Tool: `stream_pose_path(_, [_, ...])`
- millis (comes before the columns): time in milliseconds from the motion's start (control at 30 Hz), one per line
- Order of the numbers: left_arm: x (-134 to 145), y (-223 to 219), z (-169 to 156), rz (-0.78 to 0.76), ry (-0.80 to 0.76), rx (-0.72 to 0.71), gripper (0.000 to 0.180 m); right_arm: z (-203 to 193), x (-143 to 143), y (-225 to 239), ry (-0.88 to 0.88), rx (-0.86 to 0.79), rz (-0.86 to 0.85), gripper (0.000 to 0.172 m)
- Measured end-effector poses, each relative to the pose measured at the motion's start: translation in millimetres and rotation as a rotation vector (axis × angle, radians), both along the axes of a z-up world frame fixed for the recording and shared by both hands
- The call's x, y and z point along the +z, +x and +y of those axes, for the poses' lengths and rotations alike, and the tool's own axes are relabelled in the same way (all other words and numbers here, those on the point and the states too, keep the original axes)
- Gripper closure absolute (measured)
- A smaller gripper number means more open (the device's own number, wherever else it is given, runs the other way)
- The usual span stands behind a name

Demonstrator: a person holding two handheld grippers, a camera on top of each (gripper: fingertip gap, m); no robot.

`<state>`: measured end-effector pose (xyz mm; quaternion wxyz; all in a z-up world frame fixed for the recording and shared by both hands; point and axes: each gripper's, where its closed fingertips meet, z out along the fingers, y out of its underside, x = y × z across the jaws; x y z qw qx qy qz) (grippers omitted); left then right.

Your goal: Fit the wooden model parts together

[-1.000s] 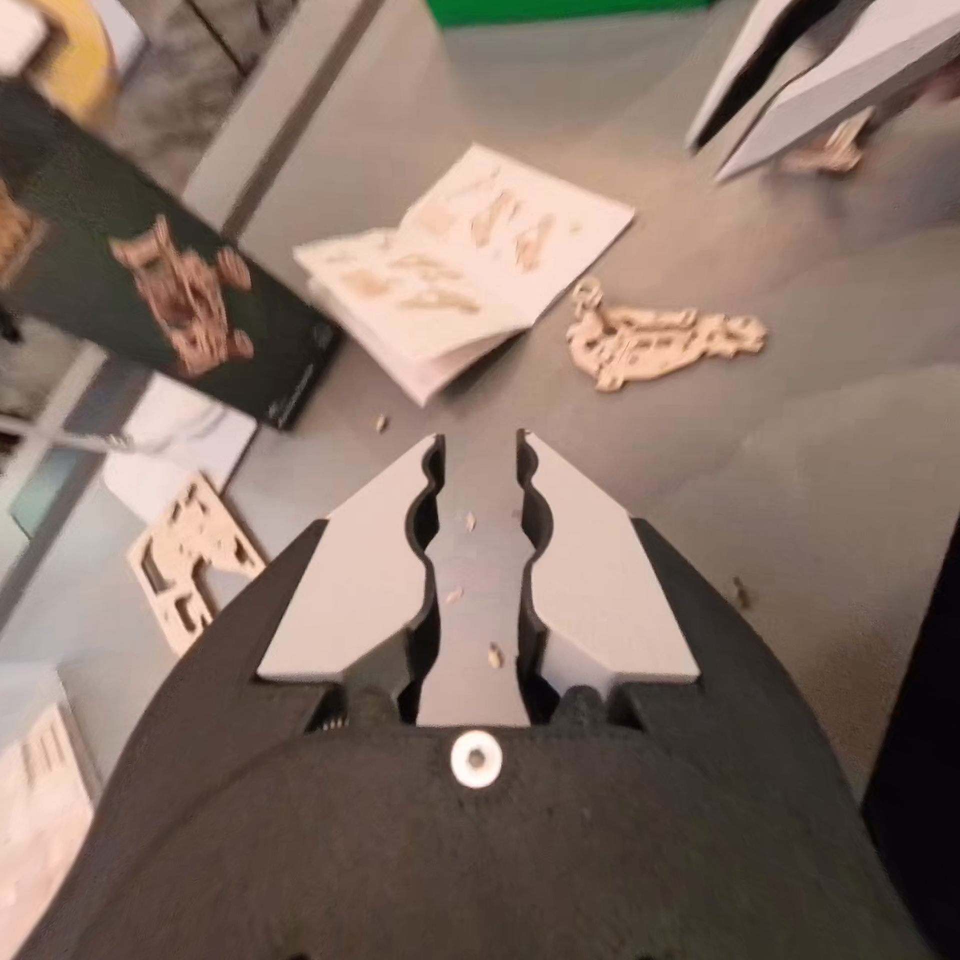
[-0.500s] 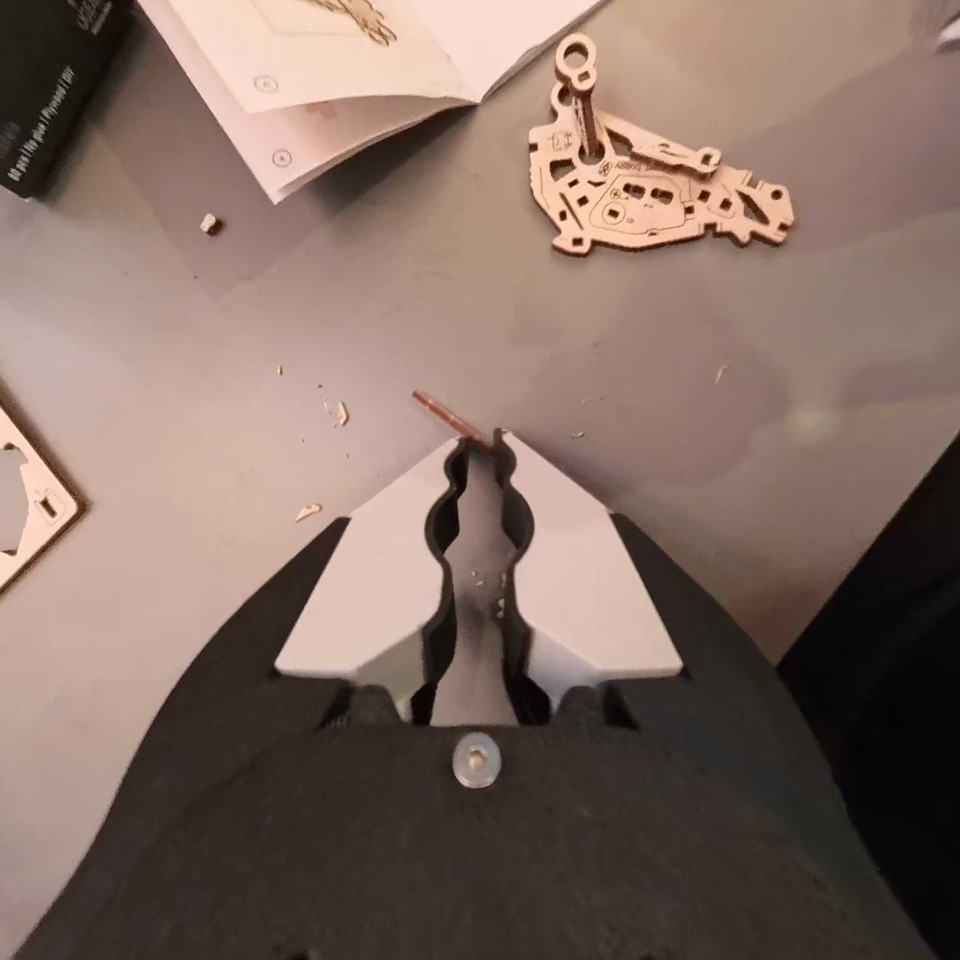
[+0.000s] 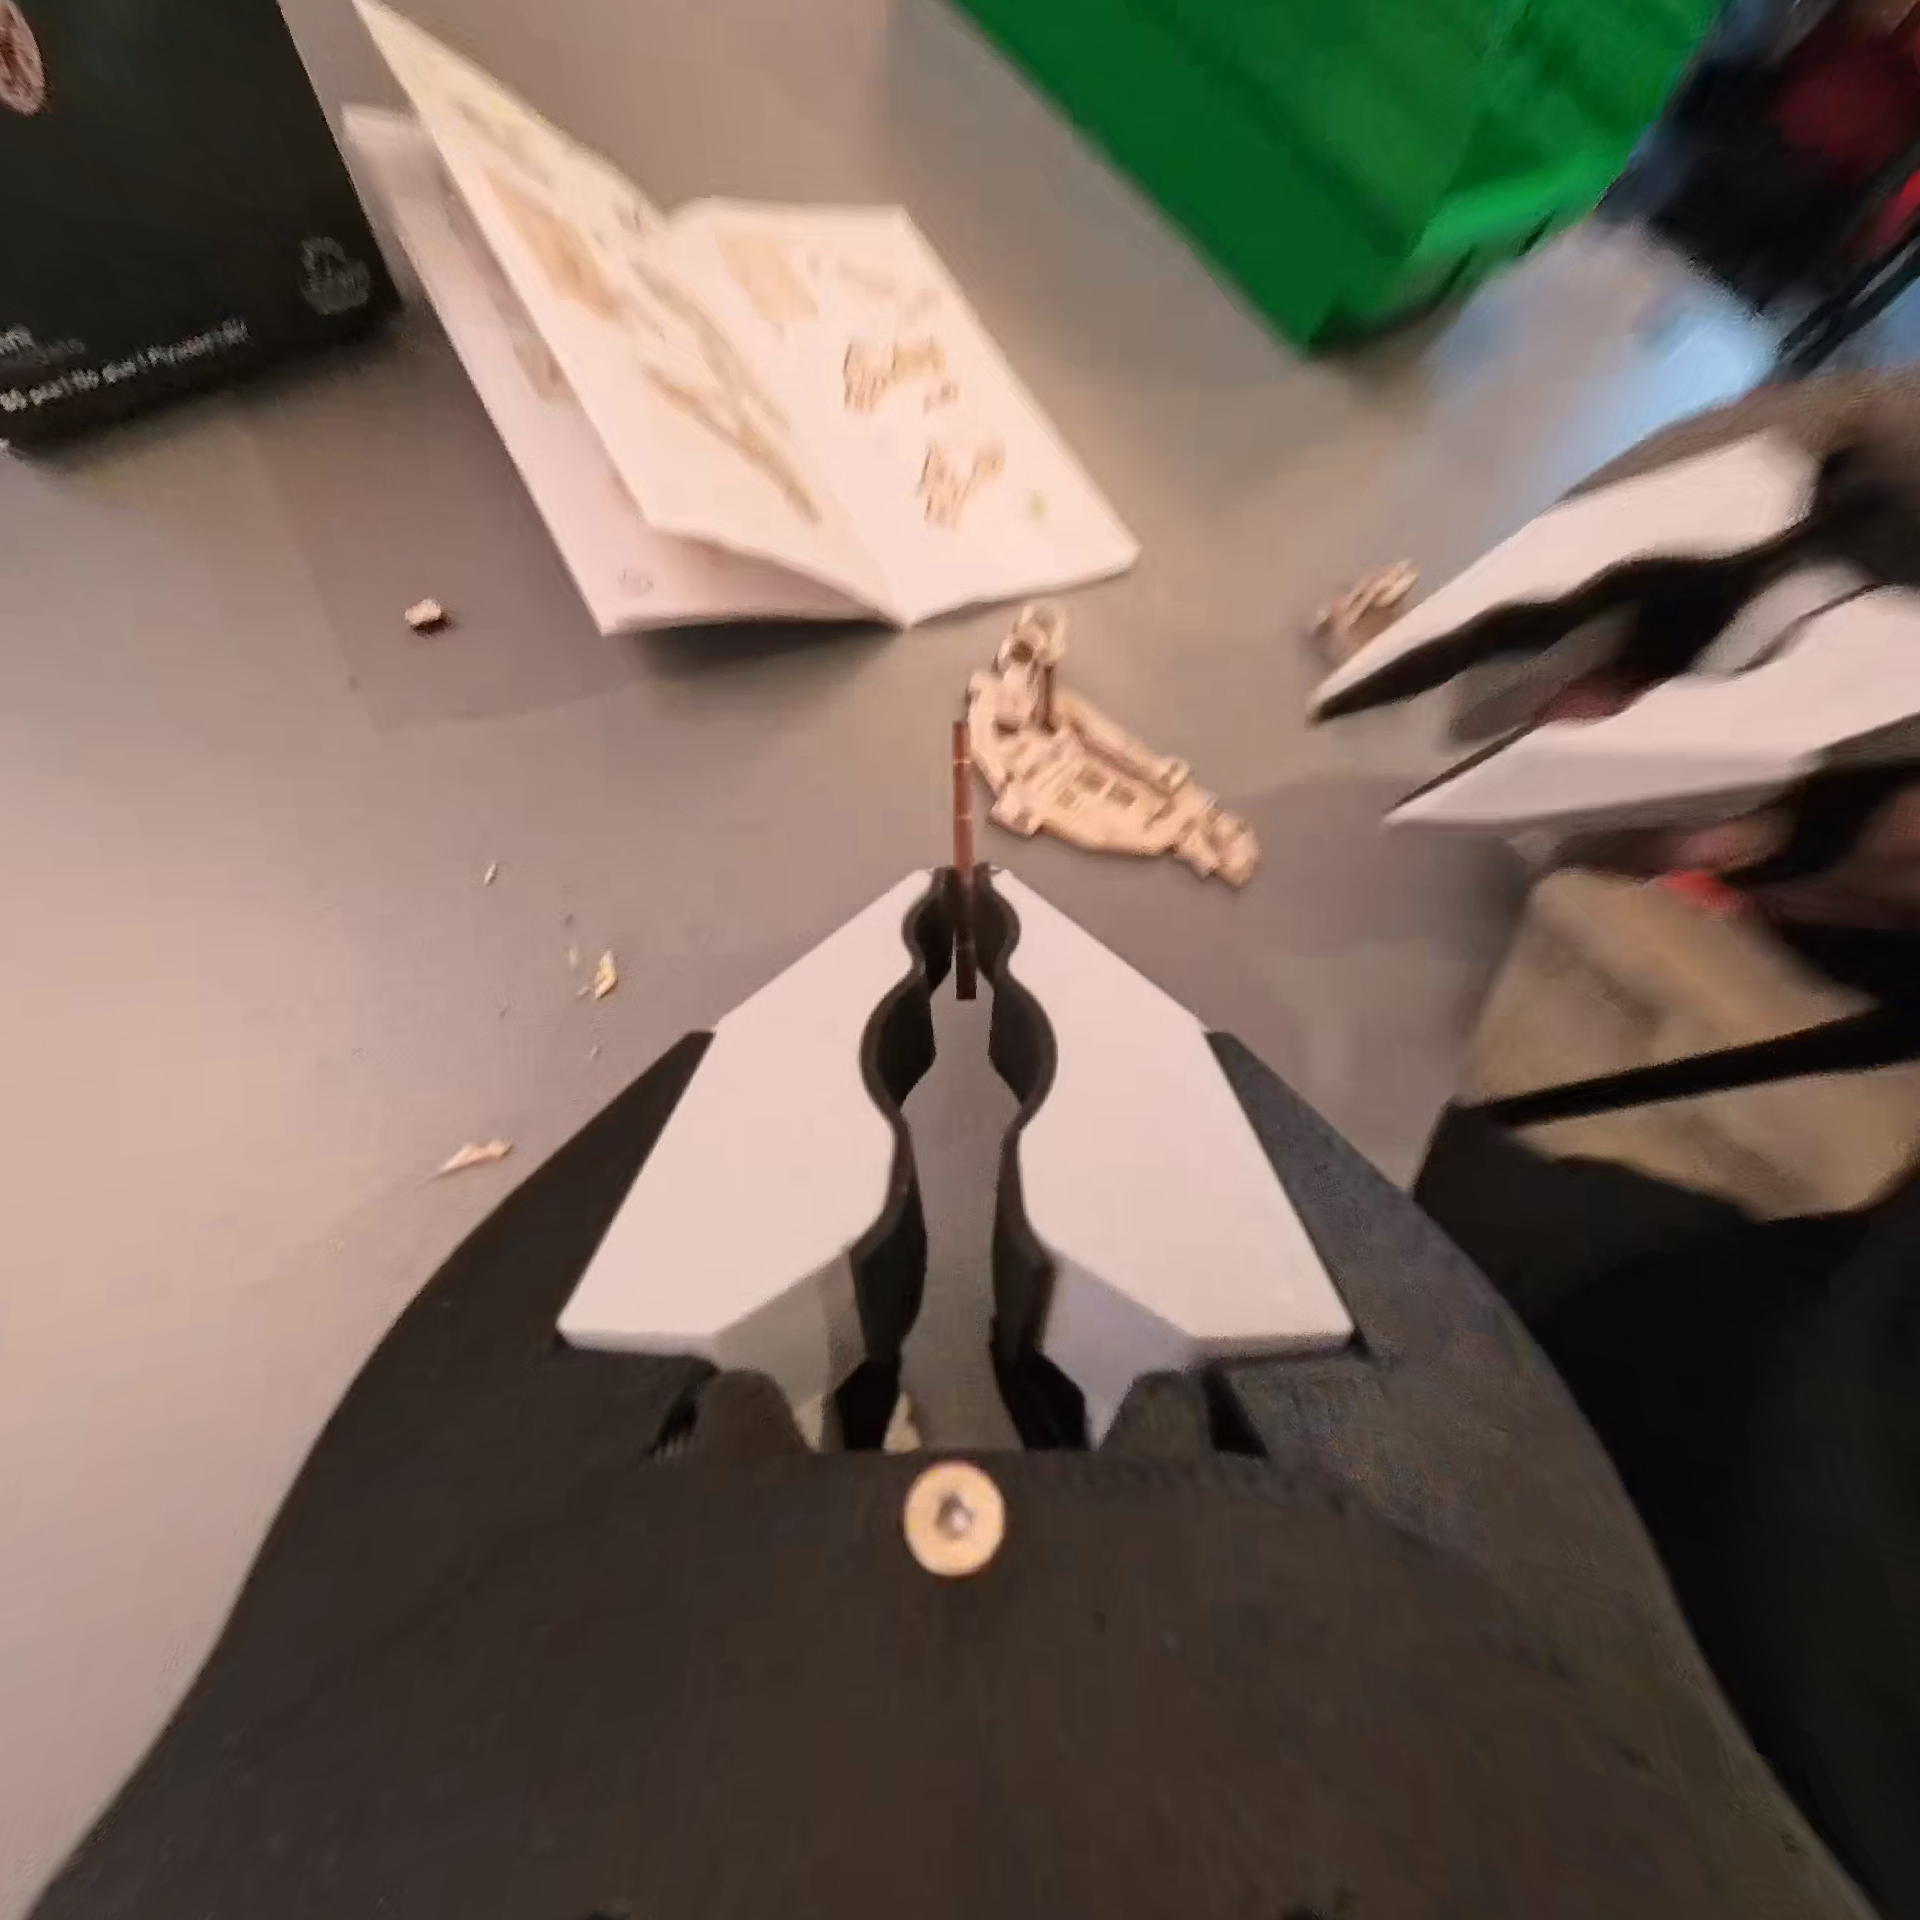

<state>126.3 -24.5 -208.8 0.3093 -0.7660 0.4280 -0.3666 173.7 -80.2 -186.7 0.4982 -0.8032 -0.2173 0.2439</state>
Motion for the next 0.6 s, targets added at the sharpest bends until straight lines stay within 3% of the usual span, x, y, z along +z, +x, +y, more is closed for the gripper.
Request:
stream_pose_path(33, [12, 3, -1, -0.094, -0.044, -0.005, 0.179, 4, -1, -1, -0.016, -0.007, 0.020, 0.148])
stream_pose_path(233, [62, 22, -17, -0.538, -0.321, -0.071, 0.178, 32, 29, -17, -0.044, -0.005, 0.415, 0.151])
stream_pose_path(467, [79, 27, -27, -0.709, -0.426, -0.147, 0.179, 34, 57, -27, -0.038, 0.120, 0.672, 0.172])
stream_pose_path(533, [81, 27, -27, -0.727, -0.451, -0.157, 0.179, 32, 59, -27, -0.054, 0.138, 0.714, 0.169])
stream_pose_path(600, [81, 27, -22, -0.743, -0.434, -0.114, 0.179, 29, 53, -26, -0.051, 0.131, 0.669, 0.155])
